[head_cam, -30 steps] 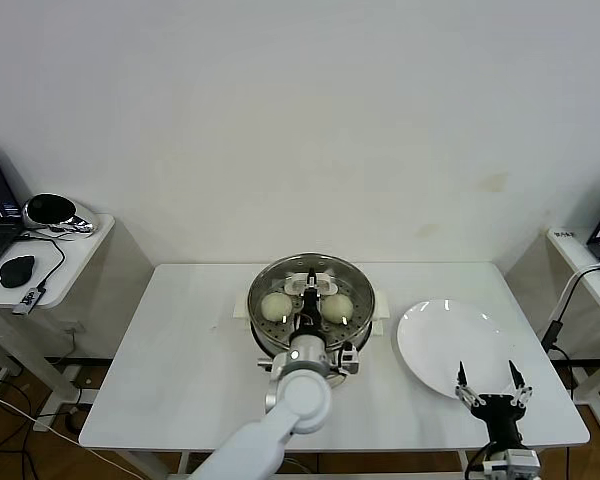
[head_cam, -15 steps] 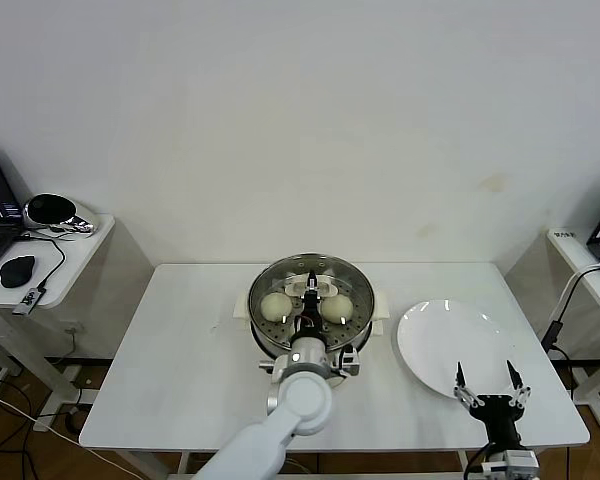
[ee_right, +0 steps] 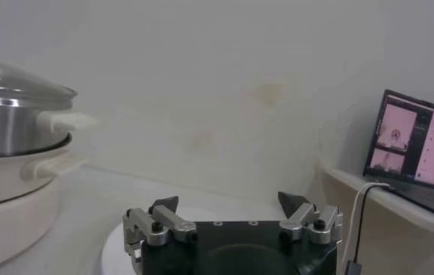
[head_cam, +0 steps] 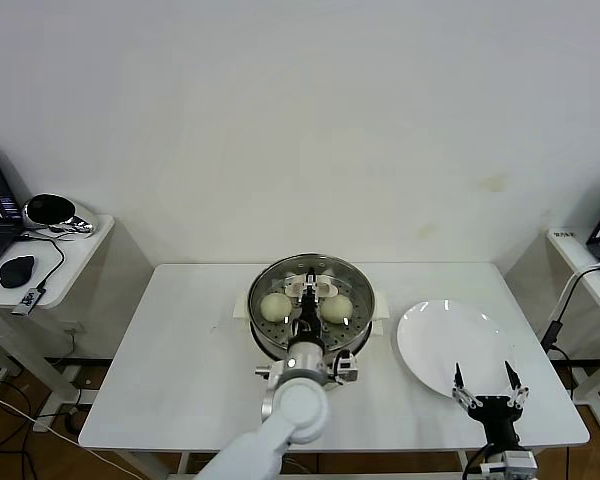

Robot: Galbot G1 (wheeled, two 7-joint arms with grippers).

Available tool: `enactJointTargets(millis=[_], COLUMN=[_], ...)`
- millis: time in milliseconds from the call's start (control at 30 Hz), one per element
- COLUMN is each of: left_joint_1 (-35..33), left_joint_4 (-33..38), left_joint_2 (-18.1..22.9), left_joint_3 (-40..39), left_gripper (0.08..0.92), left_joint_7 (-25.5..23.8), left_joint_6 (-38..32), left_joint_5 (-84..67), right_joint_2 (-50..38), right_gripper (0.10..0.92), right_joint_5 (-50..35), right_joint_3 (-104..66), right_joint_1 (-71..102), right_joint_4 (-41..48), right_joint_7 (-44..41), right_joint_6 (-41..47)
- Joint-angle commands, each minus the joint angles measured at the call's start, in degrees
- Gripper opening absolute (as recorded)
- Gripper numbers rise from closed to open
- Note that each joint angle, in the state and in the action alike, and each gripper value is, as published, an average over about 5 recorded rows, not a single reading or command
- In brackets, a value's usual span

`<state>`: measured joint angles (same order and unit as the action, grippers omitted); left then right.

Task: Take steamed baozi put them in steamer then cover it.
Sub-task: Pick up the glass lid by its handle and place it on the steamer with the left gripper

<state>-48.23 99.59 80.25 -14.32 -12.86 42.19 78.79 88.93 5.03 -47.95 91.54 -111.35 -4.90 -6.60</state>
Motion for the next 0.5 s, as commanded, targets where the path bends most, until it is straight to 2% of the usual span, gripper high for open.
enactJointTargets(millis=[33,200,300,367,400,433,500], left_joint_1=[-7.68,-17.69,-27.80,-35.74,-39.58,-43.46,-49.61], left_joint_4=[13.37,26.59,33.31,34.88,34.84,34.39,32.52], left_joint_2=[-4.26,-11.27,-15.65,-17.43,-17.66,-17.18,-14.96], left_joint_3=[1.33,8.18,16.95,23.90,28.35,32.91,41.45], left_gripper=[0.474,0.613,0.699,0.758,0.777,0.798,0.814], left_joint_7=[4.20,9.15,17.36,24.73,26.51,27.09,25.12], left_joint_6=[-1.09,-3.01,-8.06,-15.56,-20.65,-25.75,-35.45], left_joint_5=[-4.47,-18.06,-37.34,-54.97,-63.77,-71.12,-80.98], right_joint_2=[0.23,0.11,-0.30,-0.84,-1.17,-1.48,-2.16], right_gripper=[0.823,0.823,0.823,0.823,0.823,0.823,0.823], right_joint_5=[0.46,0.65,0.36,-0.36,-0.88,-1.39,-2.40], right_joint_3=[0.20,0.54,1.30,1.86,2.07,2.17,2.20], right_joint_1=[0.42,0.92,1.29,1.70,1.93,2.14,2.53], right_joint_4=[-0.51,-0.91,-0.81,-0.74,-0.70,-0.62,-0.28], right_joint_7=[-0.02,-0.04,-0.03,0.01,0.06,0.14,0.32], right_joint_6=[-0.15,-0.34,-0.92,-1.47,-1.75,-2.04,-2.51])
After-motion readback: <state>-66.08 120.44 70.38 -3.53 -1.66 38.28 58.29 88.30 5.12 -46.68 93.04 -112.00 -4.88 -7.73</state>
